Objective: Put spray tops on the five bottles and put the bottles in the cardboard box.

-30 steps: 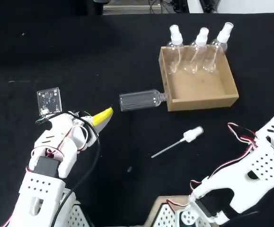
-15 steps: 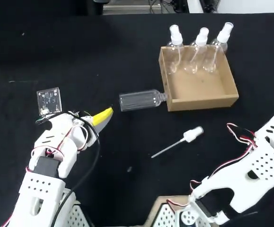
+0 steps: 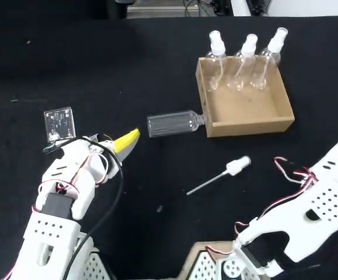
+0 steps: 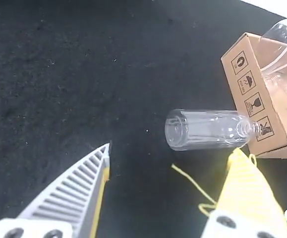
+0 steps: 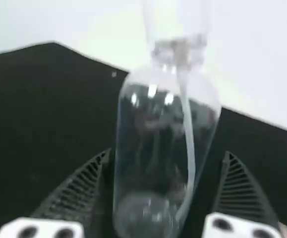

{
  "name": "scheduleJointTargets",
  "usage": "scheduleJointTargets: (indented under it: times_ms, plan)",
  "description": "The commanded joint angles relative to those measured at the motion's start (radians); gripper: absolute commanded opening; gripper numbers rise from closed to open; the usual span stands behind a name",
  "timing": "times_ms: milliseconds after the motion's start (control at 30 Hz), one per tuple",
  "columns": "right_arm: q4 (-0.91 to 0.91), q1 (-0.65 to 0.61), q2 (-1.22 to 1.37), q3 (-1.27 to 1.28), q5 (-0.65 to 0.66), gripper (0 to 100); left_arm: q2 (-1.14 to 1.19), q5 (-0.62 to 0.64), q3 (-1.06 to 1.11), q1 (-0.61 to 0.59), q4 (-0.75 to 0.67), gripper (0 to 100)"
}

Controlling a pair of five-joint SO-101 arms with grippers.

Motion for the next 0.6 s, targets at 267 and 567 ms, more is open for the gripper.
scheduleJointTargets:
  times_ms: [267,567]
  plan:
    - [0.086,-0.026,-0.390,0.165,0.003,27.6,-0.017,0.005,-0.007,0.004,-0.018,35]
    - [0.359,-0.026,-0.427,0.030,0.002,27.5,-0.017,0.005,-0.007,0.004,-0.018,35]
